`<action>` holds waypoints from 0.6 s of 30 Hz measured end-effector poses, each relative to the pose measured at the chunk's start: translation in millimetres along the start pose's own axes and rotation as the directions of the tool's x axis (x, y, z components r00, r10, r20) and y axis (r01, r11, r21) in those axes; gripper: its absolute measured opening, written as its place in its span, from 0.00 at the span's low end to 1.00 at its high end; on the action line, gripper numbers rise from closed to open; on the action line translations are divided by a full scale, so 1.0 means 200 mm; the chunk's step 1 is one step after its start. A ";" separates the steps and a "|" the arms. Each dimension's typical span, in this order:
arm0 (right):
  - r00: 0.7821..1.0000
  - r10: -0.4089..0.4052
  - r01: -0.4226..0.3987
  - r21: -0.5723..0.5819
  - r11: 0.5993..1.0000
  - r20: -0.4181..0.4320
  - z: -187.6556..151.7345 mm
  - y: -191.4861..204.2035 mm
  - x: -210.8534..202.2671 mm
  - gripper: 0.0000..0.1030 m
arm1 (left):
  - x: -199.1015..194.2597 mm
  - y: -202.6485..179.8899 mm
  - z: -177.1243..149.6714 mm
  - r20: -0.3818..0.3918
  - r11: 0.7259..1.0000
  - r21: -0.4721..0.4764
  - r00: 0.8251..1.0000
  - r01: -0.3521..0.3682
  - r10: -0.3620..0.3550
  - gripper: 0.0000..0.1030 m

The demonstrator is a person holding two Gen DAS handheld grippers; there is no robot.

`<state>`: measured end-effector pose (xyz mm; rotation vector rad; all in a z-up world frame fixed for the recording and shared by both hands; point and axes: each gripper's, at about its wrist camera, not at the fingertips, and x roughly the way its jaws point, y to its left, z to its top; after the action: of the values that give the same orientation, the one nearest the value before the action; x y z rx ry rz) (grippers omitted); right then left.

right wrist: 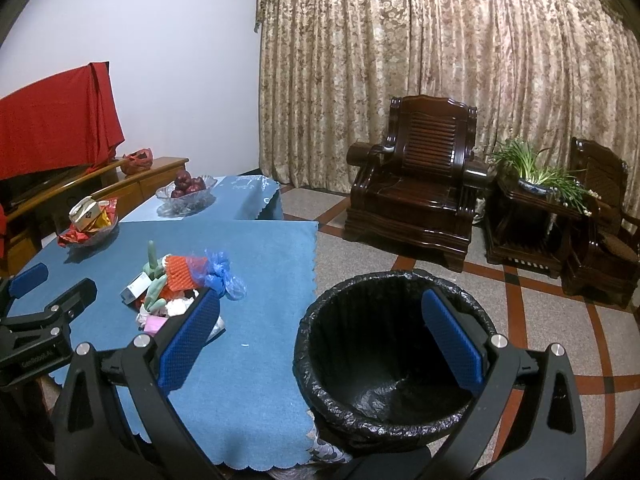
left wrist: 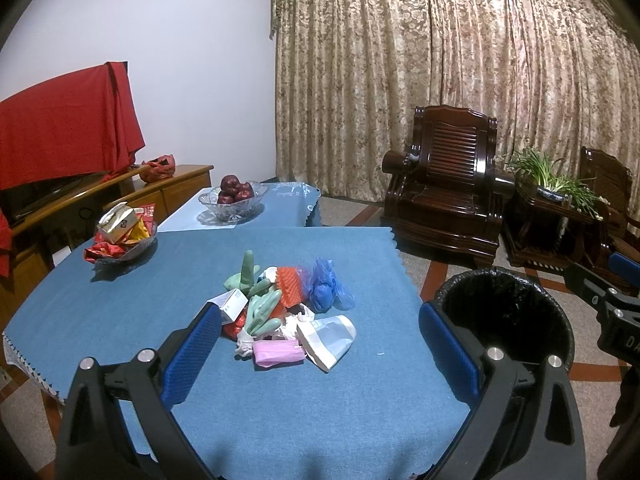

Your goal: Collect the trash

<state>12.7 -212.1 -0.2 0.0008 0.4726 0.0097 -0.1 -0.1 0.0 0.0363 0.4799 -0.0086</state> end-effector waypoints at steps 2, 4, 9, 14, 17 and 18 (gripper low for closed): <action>1.000 0.000 0.000 0.000 1.000 0.001 0.00 -0.01 -0.01 0.95 | 0.00 0.00 0.00 0.000 1.000 0.000 1.000 0.000 0.000 0.94; 1.000 0.001 -0.001 0.000 1.000 0.000 -0.02 -0.05 -0.04 0.95 | 0.00 0.00 0.00 0.000 1.000 0.000 1.000 0.000 0.000 0.94; 1.000 0.001 -0.001 0.001 1.000 0.000 -0.02 -0.04 -0.03 0.95 | 0.00 0.00 0.00 -0.001 1.000 0.000 1.000 0.000 0.000 0.94; 1.000 0.001 -0.001 0.000 1.000 0.001 -0.01 -0.04 -0.03 0.95 | 0.00 0.00 0.00 -0.001 1.000 -0.001 1.000 0.000 0.000 0.94; 1.000 0.001 -0.001 0.001 1.000 0.002 -0.01 -0.04 -0.03 0.95 | 0.00 0.00 0.00 0.000 1.000 0.000 1.000 0.000 0.000 0.94; 1.000 0.001 -0.001 0.001 1.000 0.002 -0.01 -0.04 -0.03 0.95 | 0.00 0.00 0.00 -0.001 1.000 -0.001 1.000 0.000 0.000 0.94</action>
<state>6.6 -219.5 -0.1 0.0020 0.4711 0.0101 0.0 0.0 0.0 0.0356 0.4807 -0.0087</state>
